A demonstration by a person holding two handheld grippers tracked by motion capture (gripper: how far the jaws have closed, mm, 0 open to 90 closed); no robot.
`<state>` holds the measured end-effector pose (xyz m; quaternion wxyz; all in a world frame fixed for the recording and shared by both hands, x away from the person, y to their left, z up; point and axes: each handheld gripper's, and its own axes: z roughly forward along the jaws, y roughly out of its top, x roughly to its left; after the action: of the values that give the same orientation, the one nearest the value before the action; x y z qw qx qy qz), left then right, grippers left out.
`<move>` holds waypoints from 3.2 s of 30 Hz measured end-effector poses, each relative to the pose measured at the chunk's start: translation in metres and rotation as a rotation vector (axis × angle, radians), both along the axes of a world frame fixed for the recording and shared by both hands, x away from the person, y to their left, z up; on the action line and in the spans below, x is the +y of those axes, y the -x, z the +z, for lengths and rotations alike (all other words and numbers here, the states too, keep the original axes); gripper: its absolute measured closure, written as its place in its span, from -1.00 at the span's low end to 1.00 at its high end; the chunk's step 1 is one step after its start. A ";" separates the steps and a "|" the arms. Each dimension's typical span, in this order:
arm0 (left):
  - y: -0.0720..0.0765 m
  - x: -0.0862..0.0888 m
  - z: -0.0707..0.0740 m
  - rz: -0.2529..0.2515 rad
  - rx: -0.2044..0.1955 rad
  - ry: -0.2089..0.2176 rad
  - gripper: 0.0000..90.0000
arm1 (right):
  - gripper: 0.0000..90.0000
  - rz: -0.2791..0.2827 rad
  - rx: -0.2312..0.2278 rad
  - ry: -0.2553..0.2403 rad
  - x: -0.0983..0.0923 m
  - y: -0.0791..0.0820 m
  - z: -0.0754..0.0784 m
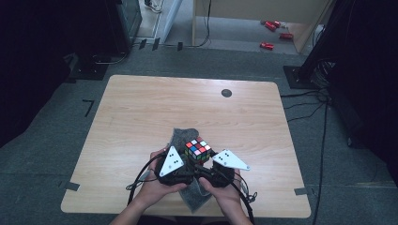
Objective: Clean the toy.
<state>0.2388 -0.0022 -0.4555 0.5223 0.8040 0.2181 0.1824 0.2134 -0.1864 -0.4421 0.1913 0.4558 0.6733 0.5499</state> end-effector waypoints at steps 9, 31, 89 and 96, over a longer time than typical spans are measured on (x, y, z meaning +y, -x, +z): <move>-0.001 0.004 -0.002 -0.004 -0.036 -0.018 -0.29 | -0.26 0.012 0.011 -0.016 -0.002 -0.002 -0.001; -0.001 0.010 -0.005 0.002 -0.101 -0.023 -0.24 | -0.24 0.039 0.091 -0.145 -0.013 -0.006 0.003; -0.036 0.085 0.010 0.120 -0.016 0.078 -0.23 | 0.89 0.170 0.077 0.125 -0.019 -0.023 -0.033; -0.036 0.086 0.011 0.122 -0.019 0.078 -0.23 | 0.40 0.372 0.109 0.200 0.016 -0.011 -0.042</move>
<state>0.2748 0.0839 -0.4445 0.5431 0.7665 0.2687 0.2130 0.2244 -0.1703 -0.4840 0.0941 0.3318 0.8062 0.4807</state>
